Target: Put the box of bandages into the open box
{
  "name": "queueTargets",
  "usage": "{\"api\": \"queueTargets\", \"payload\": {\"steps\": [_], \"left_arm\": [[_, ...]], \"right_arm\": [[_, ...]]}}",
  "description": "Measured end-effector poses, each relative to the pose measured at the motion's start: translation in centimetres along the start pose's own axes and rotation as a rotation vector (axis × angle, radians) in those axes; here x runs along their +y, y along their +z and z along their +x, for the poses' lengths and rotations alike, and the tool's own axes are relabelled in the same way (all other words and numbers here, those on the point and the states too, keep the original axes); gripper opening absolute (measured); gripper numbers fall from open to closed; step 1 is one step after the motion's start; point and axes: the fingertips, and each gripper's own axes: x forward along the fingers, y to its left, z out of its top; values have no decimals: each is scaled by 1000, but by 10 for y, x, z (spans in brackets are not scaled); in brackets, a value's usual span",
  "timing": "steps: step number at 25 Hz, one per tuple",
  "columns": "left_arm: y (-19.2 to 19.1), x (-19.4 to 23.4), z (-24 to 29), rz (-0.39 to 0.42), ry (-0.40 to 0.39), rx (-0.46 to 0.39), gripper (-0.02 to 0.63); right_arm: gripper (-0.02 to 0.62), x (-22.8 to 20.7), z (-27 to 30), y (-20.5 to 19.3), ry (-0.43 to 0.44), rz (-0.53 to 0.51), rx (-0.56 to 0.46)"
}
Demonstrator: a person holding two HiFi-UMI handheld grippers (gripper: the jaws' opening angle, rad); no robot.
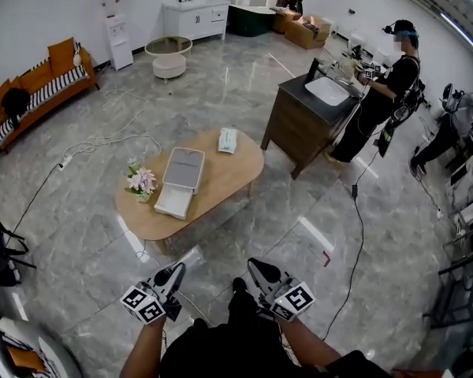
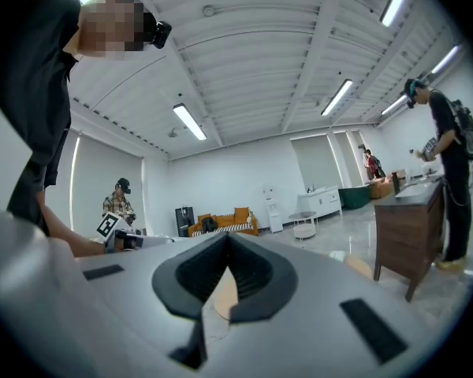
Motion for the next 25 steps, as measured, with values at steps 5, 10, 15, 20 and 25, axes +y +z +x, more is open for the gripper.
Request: {"api": "queueTargets", "payload": {"steps": [5, 10, 15, 20, 25], "left_arm": [[9, 15, 59, -4, 65, 3, 29], [33, 16, 109, 11, 126, -38, 29], [44, 30, 142, 17, 211, -62, 29], [44, 48, 160, -7, 265, -92, 29], [47, 82, 170, -42, 301, -75, 29]], "right_arm": [[12, -69, 33, 21, 68, -10, -24], [12, -124, 55, 47, 153, -8, -34], [12, -172, 74, 55, 217, 6, -43], [11, -206, 93, 44, 250, 34, -35], [12, -226, 122, 31, 261, 54, -10]]}}
